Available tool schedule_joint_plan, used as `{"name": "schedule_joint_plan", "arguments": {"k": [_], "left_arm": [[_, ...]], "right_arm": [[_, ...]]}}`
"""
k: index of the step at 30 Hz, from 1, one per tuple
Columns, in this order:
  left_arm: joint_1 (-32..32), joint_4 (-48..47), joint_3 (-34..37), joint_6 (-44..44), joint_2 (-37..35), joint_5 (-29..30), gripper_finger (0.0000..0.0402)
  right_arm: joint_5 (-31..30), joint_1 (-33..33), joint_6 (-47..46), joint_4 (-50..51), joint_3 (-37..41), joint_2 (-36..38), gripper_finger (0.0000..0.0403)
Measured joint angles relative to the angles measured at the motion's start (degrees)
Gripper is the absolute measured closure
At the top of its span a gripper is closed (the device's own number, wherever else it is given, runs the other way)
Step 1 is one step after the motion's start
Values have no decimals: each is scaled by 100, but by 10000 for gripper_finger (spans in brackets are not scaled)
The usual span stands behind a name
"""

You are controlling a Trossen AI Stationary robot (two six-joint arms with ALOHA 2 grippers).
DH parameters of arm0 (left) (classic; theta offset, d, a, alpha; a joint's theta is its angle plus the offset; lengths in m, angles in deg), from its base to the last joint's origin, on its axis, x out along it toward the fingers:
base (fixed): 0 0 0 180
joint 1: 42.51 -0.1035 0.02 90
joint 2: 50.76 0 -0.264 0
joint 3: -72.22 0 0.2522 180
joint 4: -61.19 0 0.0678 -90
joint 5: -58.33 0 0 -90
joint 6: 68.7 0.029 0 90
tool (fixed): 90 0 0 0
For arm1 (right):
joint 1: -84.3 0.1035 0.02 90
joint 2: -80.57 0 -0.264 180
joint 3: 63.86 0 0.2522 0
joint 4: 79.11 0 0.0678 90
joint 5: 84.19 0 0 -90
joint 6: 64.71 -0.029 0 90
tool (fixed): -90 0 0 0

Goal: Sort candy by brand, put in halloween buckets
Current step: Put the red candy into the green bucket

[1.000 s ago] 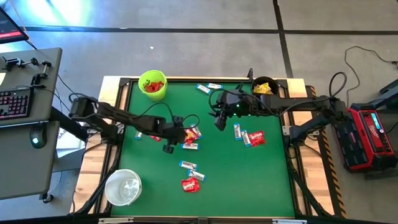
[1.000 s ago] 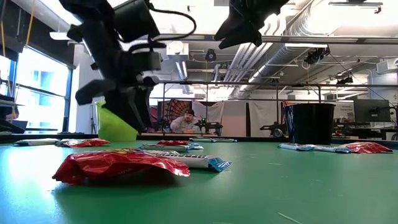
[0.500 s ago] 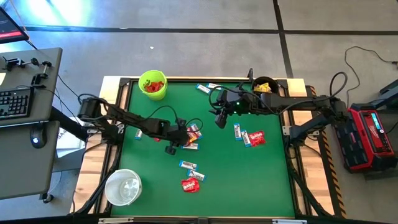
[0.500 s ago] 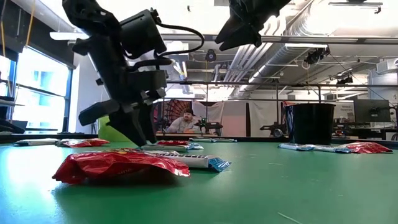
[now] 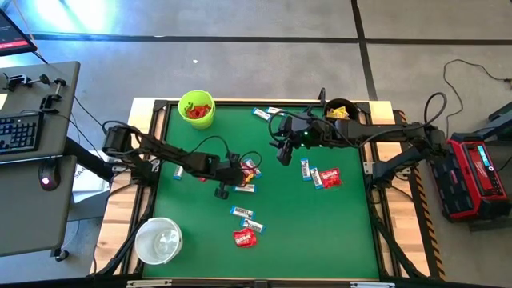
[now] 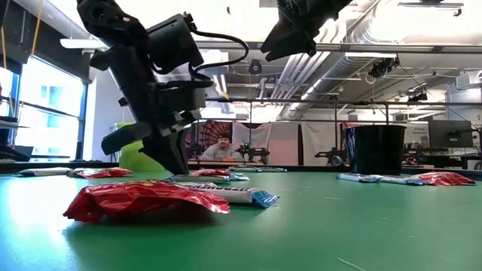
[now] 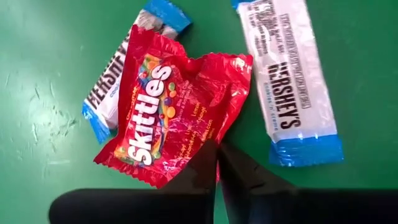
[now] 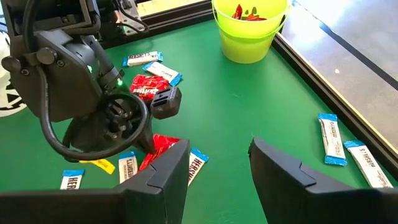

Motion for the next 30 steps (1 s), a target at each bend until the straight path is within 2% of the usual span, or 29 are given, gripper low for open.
{"name": "schedule_joint_plan", "arguments": {"k": [7, 15, 24, 30], "left_arm": [[-17, -830, -520, -433, -131, 295, 401], [-270, -1186, -762, -1024, -991, 619, 401], [-1052, -2190, -979, -1679, -2240, 1246, 401], [-1822, -2793, -1213, -2700, -2863, 1650, 401]], "right_arm": [[-146, 2, 2, -2, 0, 0, 247], [-281, 2, -26, -28, 0, 0, 247], [-466, 2, -13, -61, 0, 0, 247], [-468, 2, -33, -143, 0, 0, 247]]}}
